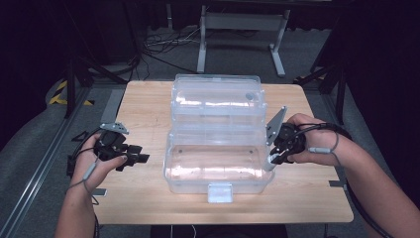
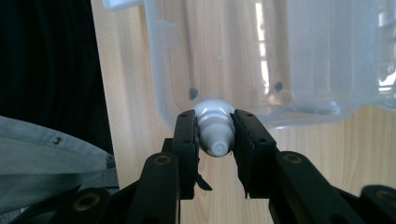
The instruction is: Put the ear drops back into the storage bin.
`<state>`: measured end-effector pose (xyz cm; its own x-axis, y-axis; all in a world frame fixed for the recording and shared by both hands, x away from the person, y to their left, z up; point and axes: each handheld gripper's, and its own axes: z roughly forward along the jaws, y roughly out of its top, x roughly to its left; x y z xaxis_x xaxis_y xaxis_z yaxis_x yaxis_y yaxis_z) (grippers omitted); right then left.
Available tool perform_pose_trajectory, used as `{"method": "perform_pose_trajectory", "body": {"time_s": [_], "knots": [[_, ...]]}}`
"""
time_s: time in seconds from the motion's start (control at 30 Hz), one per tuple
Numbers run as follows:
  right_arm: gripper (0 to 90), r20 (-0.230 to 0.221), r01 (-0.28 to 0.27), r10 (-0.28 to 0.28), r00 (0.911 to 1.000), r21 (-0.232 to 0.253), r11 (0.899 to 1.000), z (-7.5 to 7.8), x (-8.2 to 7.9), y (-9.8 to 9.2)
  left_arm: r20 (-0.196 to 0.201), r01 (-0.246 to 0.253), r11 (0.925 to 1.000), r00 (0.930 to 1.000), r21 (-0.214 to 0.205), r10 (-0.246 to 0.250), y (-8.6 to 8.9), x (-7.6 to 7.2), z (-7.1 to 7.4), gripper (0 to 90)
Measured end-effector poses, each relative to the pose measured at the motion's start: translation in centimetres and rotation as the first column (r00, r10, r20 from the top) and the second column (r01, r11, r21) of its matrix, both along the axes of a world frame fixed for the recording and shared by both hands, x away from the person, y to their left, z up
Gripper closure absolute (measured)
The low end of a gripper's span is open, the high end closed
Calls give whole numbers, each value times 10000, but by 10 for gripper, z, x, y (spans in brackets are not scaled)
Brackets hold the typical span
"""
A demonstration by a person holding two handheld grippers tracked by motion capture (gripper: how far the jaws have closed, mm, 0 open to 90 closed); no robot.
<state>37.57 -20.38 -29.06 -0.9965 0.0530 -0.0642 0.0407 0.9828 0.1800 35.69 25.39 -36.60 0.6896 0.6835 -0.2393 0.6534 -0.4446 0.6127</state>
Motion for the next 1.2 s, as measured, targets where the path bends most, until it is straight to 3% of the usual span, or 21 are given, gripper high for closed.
{"method": "perform_pose_trajectory", "body": {"time_s": [0.37, 0.77, 1.2], "knots": [[714, -276, -332, 324, 9991, -316, 9989, -18, 3, 13, -46, 29, 10000, 10000, 26, -29, -2, 0, -1, 517], [714, -525, -350, 308, 9981, -803, 9962, -37, 7, 18, -77, 40, 10000, 10000, 39, -40, -1, 1, -2, 518], [714, -745, -286, 214, 9970, -976, 9948, -55, 11, 21, -149, 30, 10000, 9999, 35, -30, -1, 2, -4, 518]]}}
